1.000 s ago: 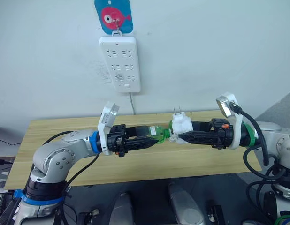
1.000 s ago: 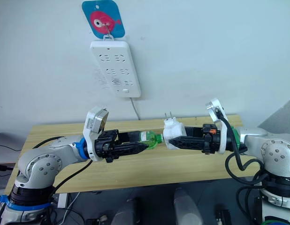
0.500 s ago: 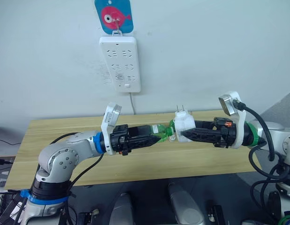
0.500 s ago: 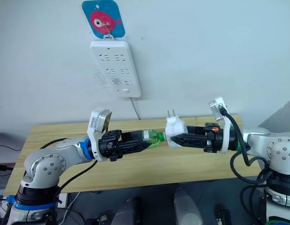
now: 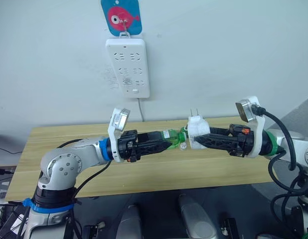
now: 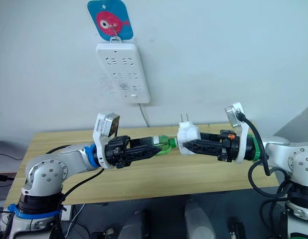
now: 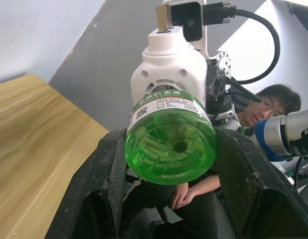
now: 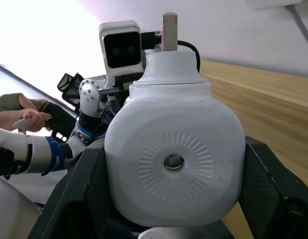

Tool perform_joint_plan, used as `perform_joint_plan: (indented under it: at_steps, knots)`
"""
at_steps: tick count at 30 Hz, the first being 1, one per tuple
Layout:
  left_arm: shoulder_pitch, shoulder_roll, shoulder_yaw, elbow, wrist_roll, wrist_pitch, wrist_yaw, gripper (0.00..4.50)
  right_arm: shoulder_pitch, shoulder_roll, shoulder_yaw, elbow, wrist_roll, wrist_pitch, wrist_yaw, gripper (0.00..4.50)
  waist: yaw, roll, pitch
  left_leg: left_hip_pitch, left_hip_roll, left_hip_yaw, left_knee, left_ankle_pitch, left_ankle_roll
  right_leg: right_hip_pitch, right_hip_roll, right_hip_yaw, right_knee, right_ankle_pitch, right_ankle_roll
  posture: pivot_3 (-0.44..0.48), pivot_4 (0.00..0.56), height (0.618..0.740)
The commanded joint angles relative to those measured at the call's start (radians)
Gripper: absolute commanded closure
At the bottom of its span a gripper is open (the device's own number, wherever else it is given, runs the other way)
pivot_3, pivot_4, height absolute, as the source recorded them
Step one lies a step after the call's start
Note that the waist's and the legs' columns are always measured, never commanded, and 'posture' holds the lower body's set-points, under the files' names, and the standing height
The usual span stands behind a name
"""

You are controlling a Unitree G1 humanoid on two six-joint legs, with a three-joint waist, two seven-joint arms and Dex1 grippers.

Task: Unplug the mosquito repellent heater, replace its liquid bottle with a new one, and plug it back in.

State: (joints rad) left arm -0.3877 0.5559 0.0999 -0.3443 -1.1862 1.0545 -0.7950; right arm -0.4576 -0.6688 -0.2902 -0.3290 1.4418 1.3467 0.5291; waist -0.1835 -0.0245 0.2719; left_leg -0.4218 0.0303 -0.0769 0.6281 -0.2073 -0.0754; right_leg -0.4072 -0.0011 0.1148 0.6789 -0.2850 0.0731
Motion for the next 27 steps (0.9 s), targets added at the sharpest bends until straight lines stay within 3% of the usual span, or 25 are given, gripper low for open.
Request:
perform_joint_plan:
  at_steps: [1,13,27]
  knots:
    - [-0.023,-0.017,0.003,-0.043,-0.087,0.012,-0.016,2.21,0.001,-0.013,0.024,-0.007,0.041,-0.016,-0.015,1.53,0.0,0.0,0.0,0.0,0.0,0.0,0.0,0.0,0.0,0.0,0.0,0.0,0.0,0.0,0.0,-0.226,0.264,0.74]
    - [-0.01,-0.034,-0.017,-0.038,-0.045,-0.009,-0.004,2.21,-0.009,-0.043,0.063,-0.014,0.202,-0.069,-0.104,1.53,0.0,0.0,0.0,-0.001,0.0,0.0,0.0,0.0,0.0,-0.001,0.0,0.0,0.0,0.0,0.0,-0.23,0.263,0.74]
    - [-0.009,-0.005,-0.057,-0.02,0.072,-0.081,-0.106,2.21,-0.008,-0.133,0.168,-0.03,0.358,-0.101,-0.104,1.53,0.002,0.0,0.0,-0.003,0.0,0.0,0.0,0.0,0.0,-0.003,0.0,0.0,-0.001,0.0,0.0,-0.231,0.262,0.74]
